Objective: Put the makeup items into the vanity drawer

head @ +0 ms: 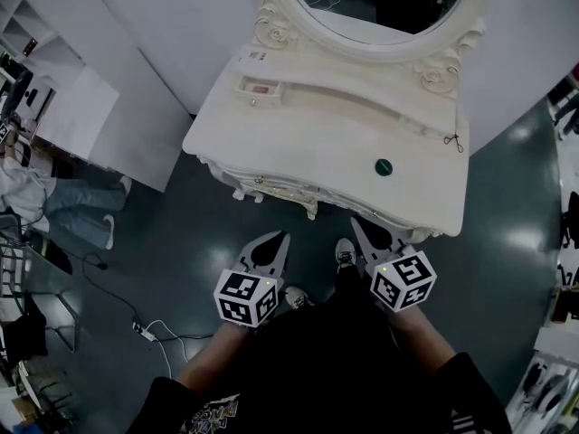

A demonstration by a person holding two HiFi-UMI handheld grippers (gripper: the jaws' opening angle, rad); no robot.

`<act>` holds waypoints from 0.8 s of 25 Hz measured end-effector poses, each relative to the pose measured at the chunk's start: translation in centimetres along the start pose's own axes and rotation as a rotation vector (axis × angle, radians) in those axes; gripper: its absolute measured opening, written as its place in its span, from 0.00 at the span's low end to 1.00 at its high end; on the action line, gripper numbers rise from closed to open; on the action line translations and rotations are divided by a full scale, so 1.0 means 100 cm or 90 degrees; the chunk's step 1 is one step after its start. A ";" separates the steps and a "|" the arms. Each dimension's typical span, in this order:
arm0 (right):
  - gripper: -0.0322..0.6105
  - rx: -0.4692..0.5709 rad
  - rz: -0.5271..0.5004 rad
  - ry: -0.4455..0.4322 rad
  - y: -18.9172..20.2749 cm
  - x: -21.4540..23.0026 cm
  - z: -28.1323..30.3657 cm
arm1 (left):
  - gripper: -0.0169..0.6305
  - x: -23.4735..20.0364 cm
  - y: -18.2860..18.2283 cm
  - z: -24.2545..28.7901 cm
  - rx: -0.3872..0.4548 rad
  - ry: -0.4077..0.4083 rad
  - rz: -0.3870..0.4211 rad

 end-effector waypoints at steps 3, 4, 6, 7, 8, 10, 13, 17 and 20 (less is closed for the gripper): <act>0.10 0.001 0.004 0.015 -0.001 0.013 -0.004 | 0.04 0.005 -0.002 0.010 -0.002 0.011 0.003; 0.10 0.001 0.004 0.020 -0.002 0.017 -0.005 | 0.04 0.007 -0.003 0.013 -0.003 0.013 0.004; 0.10 0.002 0.005 0.031 -0.004 0.026 -0.007 | 0.04 0.010 -0.005 0.018 -0.003 0.018 0.006; 0.10 0.003 0.006 0.037 -0.006 0.031 -0.009 | 0.04 0.012 -0.006 0.021 -0.004 0.020 0.007; 0.10 0.004 0.006 0.043 -0.007 0.037 -0.011 | 0.04 0.013 -0.007 0.025 -0.004 0.021 0.006; 0.10 0.003 0.006 0.056 -0.011 0.049 -0.014 | 0.04 0.017 -0.010 0.033 -0.005 0.025 0.004; 0.10 -0.002 0.004 0.069 -0.015 0.064 -0.019 | 0.04 0.024 -0.013 0.043 -0.007 0.029 0.003; 0.10 -0.010 -0.004 0.088 -0.018 0.085 -0.023 | 0.04 0.031 -0.016 0.054 -0.009 0.032 0.003; 0.10 -0.020 -0.006 0.100 -0.017 0.103 -0.025 | 0.04 0.036 -0.019 0.061 -0.011 0.032 0.006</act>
Point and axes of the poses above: the fingertips, and each gripper's own axes: z forward along the fingers, x to its right, y out of its underside, the point moved 9 cm from there along -z, backward along the fingers, and after that the axes turned 15 degrees about -y, right-handed, at the moved point
